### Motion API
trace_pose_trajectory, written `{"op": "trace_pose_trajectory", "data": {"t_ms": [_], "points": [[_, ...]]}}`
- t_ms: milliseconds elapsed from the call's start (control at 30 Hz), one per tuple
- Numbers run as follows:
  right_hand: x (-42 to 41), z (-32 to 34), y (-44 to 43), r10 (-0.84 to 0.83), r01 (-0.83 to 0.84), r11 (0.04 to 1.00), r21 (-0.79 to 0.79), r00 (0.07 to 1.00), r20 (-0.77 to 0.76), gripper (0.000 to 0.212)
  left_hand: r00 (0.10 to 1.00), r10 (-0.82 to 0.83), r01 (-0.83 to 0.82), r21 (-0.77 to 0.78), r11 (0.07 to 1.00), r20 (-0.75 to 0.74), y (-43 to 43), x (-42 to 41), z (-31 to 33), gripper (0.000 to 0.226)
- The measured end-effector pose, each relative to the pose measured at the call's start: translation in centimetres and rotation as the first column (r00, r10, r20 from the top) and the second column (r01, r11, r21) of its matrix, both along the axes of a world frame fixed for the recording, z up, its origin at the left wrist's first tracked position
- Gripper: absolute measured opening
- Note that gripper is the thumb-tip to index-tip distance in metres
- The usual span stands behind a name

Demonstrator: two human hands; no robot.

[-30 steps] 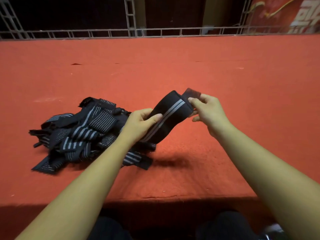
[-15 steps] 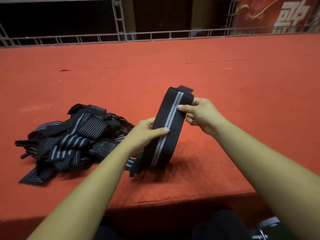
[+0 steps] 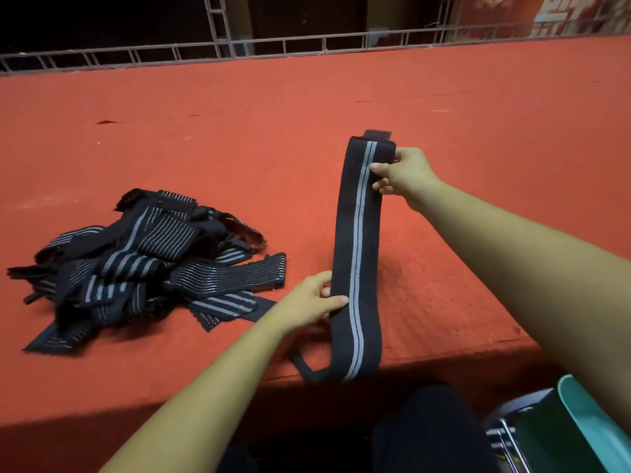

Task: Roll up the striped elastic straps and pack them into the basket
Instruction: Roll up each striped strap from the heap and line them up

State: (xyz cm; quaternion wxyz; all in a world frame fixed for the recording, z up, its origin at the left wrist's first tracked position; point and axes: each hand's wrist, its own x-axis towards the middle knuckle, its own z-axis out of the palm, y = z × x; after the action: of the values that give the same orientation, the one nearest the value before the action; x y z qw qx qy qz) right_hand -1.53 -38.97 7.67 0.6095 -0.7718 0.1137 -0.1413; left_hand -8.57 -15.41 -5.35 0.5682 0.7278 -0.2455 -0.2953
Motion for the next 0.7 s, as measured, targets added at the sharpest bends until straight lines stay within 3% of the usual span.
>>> {"op": "trace_pose_trajectory", "data": {"t_ms": [67, 133, 267, 400, 500, 633, 700], "points": [[0.8, -1.2, 0.4, 0.014, -0.014, 0.998, -0.069, 1.0, -0.007, 0.011, 0.965, 0.053, -0.091, 0.137, 0.986, 0.256, -0.1, 0.1, -2.3, 0.03], [1.6, -2.5, 0.8, 0.03, -0.032, 0.993, -0.111, 0.999, -0.021, 0.012, 0.926, 0.095, -0.161, 0.156, 0.974, 0.364, 0.1, 0.0, -3.7, 0.034], [3.7, -5.1, 1.1, 0.07, -0.081, 0.984, -0.159, 0.995, -0.074, 0.014, 0.904, 0.158, -0.205, 0.078, 0.976, 0.396, 0.0, 0.0, -4.7, 0.052], [6.5, -7.1, 1.0, 0.061, -0.091, 0.983, -0.159, 0.981, -0.182, 0.007, 0.9, 0.162, -0.209, 0.074, 0.975, 0.405, 0.0, 0.4, -5.0, 0.04], [9.2, -7.9, 1.1, 0.048, -0.09, 0.984, -0.155, 0.966, -0.253, 0.021, 0.899, 0.169, -0.211, 0.062, 0.976, 0.404, -0.1, 0.6, -5.3, 0.044], [12.4, -9.3, 1.3, 0.014, -0.036, 0.995, -0.097, 0.976, -0.217, 0.019, 0.913, 0.148, -0.173, 0.032, 0.984, 0.38, -0.1, 0.9, -5.3, 0.055], [12.8, -11.2, 1.4, 0.003, -0.017, 0.999, -0.051, 0.967, -0.254, 0.045, 0.916, 0.141, -0.157, 0.013, 0.988, 0.375, 0.1, 1.0, -5.3, 0.049]]}}
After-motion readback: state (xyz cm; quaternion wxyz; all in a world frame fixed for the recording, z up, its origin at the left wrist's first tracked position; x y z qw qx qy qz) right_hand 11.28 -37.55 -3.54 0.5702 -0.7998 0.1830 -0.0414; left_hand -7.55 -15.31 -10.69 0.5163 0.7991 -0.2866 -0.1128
